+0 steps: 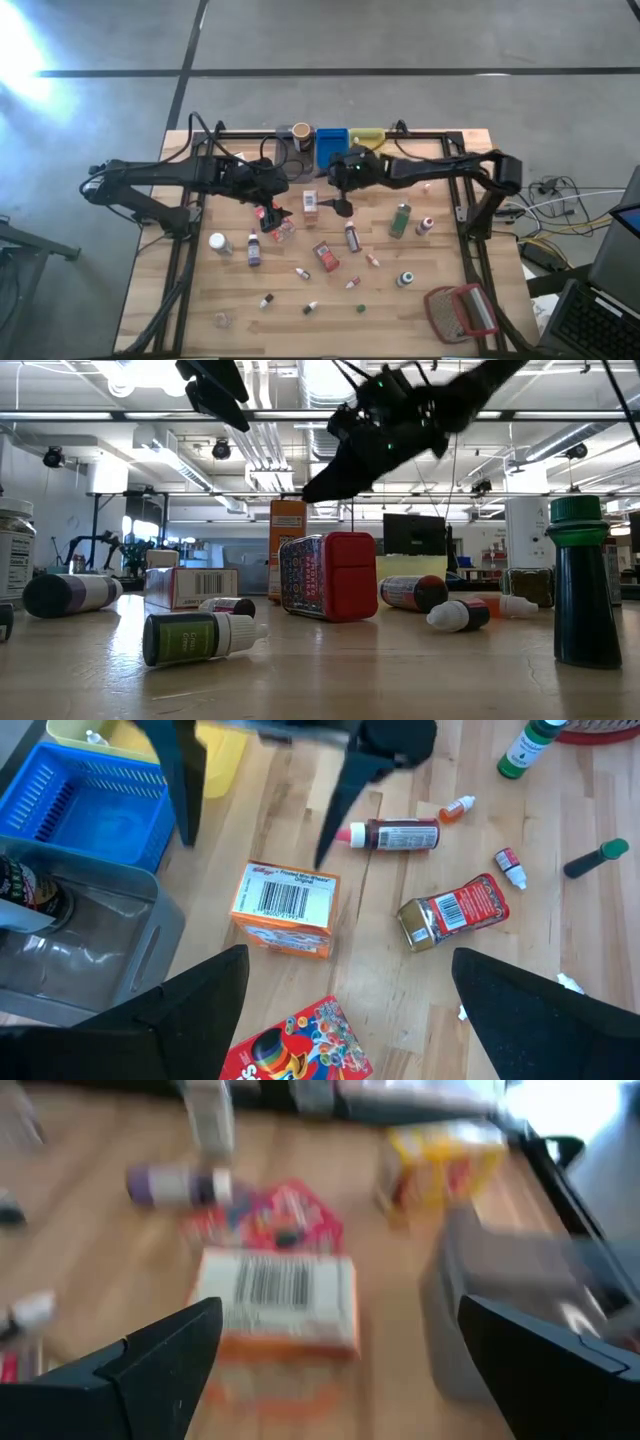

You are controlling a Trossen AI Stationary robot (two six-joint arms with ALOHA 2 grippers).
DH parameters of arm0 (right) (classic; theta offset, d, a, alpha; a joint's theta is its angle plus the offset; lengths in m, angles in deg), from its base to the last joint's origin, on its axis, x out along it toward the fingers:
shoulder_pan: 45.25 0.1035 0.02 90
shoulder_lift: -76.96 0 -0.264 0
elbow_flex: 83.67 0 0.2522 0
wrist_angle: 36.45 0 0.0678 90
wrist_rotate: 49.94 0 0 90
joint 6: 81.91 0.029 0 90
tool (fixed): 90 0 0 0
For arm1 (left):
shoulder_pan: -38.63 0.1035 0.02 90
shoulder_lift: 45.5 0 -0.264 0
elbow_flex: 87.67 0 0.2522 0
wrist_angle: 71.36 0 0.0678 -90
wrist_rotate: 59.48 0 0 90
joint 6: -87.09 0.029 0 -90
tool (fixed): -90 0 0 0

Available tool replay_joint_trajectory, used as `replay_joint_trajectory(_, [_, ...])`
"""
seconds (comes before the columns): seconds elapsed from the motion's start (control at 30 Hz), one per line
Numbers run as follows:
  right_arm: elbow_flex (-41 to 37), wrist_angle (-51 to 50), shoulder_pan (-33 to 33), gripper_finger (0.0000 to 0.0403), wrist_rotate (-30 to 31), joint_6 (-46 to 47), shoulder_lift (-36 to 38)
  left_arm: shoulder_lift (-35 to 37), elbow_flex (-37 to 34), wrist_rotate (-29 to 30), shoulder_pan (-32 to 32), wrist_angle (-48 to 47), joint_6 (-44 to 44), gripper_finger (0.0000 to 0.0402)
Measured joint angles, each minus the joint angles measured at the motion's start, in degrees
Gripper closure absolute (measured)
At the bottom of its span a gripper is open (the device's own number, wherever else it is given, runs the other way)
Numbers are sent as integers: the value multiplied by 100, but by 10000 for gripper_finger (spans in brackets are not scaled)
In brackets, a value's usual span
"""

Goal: Pick & Place Kitchen Items
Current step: Put the orange cereal box into the blue bin

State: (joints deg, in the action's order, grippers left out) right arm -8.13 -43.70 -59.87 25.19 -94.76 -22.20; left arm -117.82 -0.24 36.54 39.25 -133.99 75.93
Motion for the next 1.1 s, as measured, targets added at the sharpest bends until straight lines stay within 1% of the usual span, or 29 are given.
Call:
replay_joint_trajectory(0.1, [658, -1409, 97, 3, 120, -114, 133, -2, 0, 1, -2, 0, -1, 46])
replay_joint_trajectory(0.23, [1497, -2742, 170, 3, 135, -129, 65, -2, 0, 1, 0, 0, -1, 46])
replay_joint_trajectory(0.37, [2255, -4004, 161, 3, 291, -108, -279, -2, 0, 0, -1, 0, 0, 46])
replay_joint_trajectory(0.47, [2666, -4566, 161, 3, 461, 6, -639, -2, 0, 0, -2, 0, 0, 46])
replay_joint_trajectory(0.6, [2980, -4801, 162, 3, 452, 45, -1073, -1, 1, 1, -1, 2, 0, 46])
replay_joint_trajectory(0.73, [3177, -4782, 175, 3, 459, 216, -1288, -1, 0, 1, 0, 4, 0, 46])
replay_joint_trajectory(0.83, [3239, -4724, 221, 3, 593, 326, -1326, -2, 0, 0, 0, 4, 2, 46])
replay_joint_trajectory(0.93, [3197, -4418, 305, 3, 766, 319, -1290, -2, 0, 0, -1, 4, -1, 46])
replay_joint_trajectory(1.1, [3178, -4520, 422, 3, 756, 274, -1280, -1, 0, 1, 0, 4, -1, 46])
